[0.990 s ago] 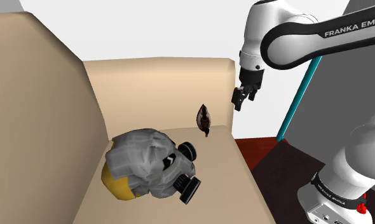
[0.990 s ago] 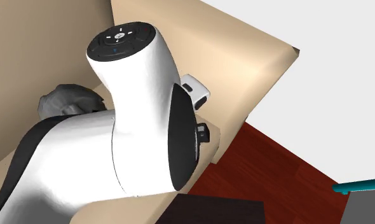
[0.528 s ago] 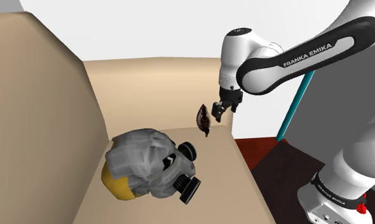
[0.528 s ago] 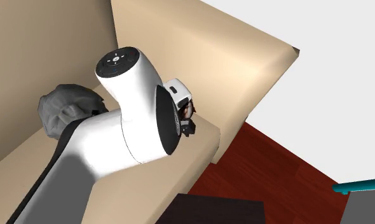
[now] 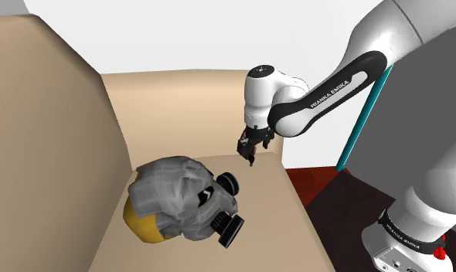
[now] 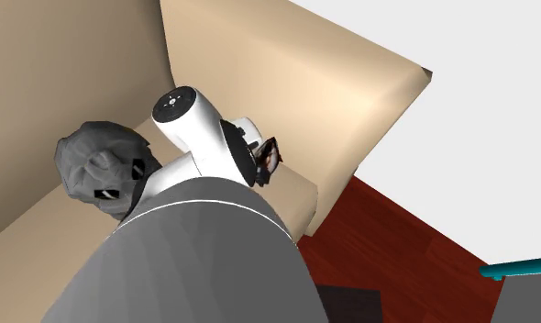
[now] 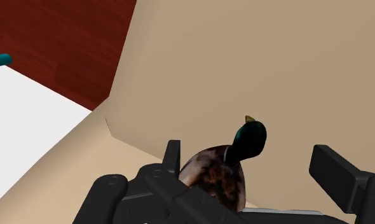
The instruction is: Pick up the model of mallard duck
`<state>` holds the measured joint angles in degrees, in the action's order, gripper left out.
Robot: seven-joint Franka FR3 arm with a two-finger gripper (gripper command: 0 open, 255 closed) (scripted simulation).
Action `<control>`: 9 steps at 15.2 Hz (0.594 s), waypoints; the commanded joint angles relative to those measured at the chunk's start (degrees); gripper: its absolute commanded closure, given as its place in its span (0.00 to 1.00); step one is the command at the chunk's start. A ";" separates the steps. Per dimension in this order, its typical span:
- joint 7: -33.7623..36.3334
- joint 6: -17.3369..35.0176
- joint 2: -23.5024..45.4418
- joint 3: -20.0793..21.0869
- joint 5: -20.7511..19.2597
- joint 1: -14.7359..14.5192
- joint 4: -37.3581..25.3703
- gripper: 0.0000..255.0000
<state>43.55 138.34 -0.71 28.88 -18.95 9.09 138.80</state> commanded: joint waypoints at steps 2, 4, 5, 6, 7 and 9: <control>3.32 1.49 3.11 -0.03 -3.33 0.01 -0.87 0.00; 4.79 2.68 4.57 -0.26 -5.07 -0.03 -0.68 0.00; 5.55 3.26 5.31 -0.40 -5.97 -0.07 -0.62 0.00; 6.33 3.82 6.06 -0.56 -6.90 -0.12 -0.57 0.00; 7.58 4.69 7.27 -0.86 -8.41 -0.23 -0.52 0.00; 7.57 4.69 7.27 -0.90 -8.40 -0.27 -0.52 0.00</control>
<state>50.89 142.82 6.32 28.06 -27.02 8.84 138.27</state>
